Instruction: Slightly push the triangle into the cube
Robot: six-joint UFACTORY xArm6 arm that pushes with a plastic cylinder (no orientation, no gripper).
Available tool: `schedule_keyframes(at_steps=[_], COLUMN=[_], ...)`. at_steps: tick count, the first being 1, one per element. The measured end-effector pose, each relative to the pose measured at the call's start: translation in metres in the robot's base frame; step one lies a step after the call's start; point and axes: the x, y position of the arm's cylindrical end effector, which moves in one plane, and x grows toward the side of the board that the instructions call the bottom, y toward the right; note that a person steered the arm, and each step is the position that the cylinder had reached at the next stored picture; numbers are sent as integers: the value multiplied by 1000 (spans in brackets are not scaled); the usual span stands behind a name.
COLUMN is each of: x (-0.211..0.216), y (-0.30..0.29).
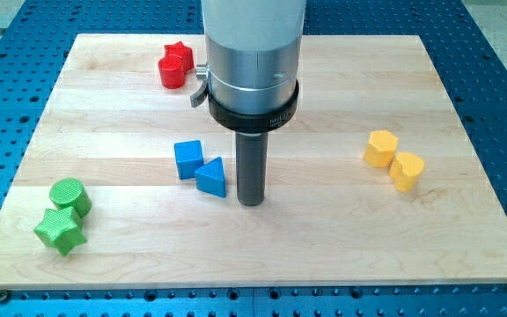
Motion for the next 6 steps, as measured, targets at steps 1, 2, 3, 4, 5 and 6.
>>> schedule_keyframes(at_steps=[1,2,3,4,5,6], x=[-1,0,19,8,5,3], y=[0,-13,-23,-27,-25,-28])
